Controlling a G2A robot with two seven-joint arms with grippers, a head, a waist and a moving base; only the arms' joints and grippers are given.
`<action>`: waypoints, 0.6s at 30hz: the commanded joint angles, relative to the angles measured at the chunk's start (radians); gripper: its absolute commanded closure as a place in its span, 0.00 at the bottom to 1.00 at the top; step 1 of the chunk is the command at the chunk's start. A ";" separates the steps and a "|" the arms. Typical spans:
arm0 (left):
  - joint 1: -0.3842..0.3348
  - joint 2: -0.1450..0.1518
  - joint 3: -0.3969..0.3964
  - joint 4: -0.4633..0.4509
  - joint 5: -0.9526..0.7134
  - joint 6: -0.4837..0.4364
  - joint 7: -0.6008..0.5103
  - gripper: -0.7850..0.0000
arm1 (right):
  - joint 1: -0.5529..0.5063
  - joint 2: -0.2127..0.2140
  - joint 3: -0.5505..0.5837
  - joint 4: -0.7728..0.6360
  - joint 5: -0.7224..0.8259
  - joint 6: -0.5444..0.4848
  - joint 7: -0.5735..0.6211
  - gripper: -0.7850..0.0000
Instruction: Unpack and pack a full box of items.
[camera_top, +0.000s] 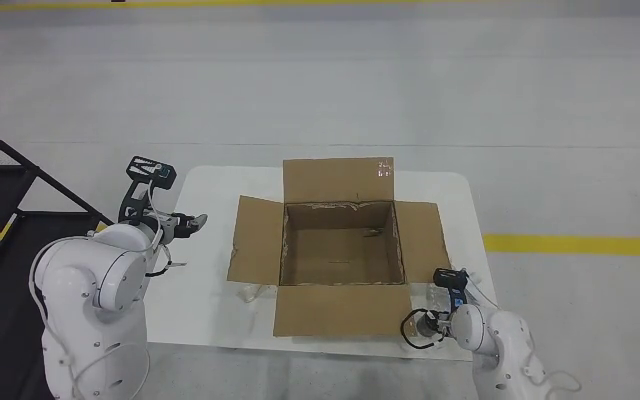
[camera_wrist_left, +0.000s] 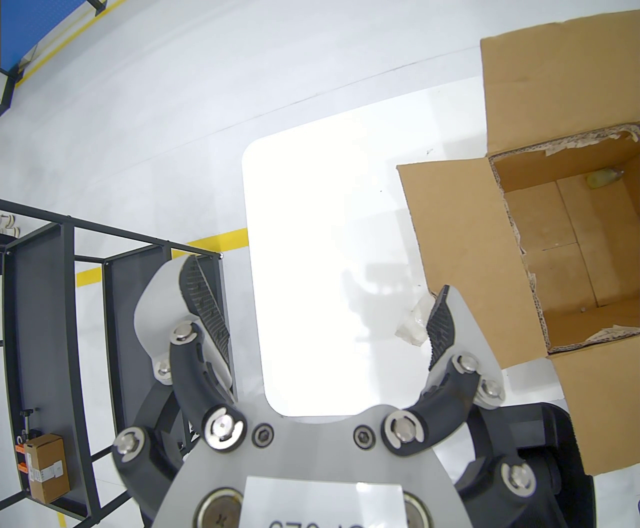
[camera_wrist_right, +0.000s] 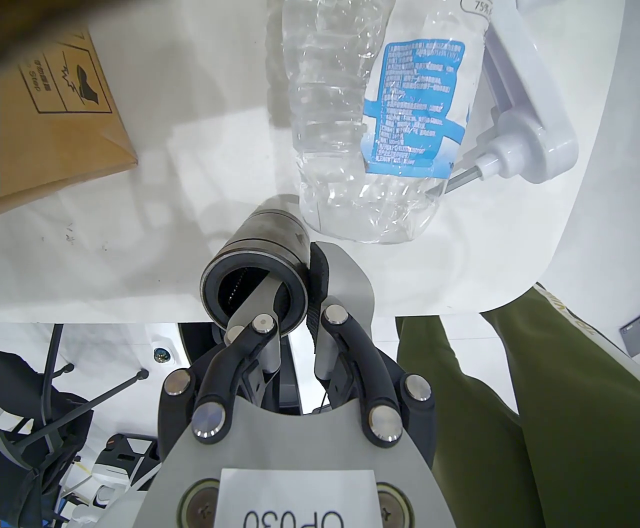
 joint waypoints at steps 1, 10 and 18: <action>0.000 0.000 0.000 0.000 0.000 0.000 0.000 0.00 | 0.003 0.001 -0.001 0.008 0.001 -0.002 -0.002 1.00; 0.000 0.000 0.000 0.000 0.000 0.000 0.000 0.00 | 0.016 0.004 -0.005 0.017 0.002 -0.001 0.013 0.67; 0.000 0.000 0.000 0.000 0.000 0.000 0.000 0.00 | 0.007 0.009 0.004 -0.060 -0.005 0.000 0.058 0.50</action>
